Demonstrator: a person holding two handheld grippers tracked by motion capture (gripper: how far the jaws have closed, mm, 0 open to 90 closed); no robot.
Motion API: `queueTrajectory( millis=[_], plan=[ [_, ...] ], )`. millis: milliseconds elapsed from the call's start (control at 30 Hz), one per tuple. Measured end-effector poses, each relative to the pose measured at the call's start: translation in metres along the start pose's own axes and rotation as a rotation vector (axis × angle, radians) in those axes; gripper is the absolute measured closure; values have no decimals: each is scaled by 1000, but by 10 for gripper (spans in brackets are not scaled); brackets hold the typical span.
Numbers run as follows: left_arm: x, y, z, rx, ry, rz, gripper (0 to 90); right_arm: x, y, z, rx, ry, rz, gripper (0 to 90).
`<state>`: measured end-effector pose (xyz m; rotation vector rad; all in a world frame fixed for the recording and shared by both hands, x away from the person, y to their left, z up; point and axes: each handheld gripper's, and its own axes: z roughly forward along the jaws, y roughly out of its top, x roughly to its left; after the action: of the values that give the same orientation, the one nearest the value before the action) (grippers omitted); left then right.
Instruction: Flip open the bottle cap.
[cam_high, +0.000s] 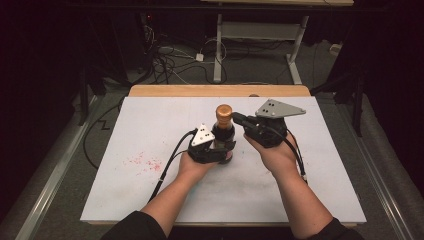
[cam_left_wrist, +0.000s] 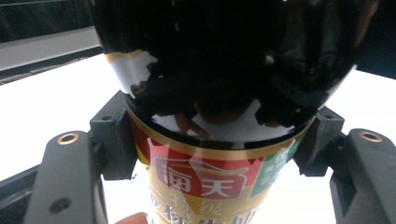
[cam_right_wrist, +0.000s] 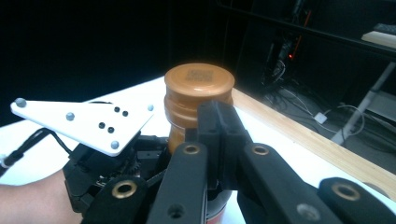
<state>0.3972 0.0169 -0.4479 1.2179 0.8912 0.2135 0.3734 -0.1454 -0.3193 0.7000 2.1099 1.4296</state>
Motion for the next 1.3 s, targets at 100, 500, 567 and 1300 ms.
queueTrajectory(
  millis=[100, 500, 567, 1300],
  plan=[
    [0, 0, 0, -2, 0, -1, 286, 0, 1, 1, 2, 1, 0, 900],
    [-1, -1, 0, -7, 10, 9, 290, -1, 6, 1, 41, -10, -9, 900],
    [-1, -1, 0, -6, 13, 10, 291, -1, 7, 2, 45, -5, -8, 900],
    [-3, -2, 0, 8, 35, 42, 293, 2, 11, 4, 70, -14, -23, 900]
  ],
)
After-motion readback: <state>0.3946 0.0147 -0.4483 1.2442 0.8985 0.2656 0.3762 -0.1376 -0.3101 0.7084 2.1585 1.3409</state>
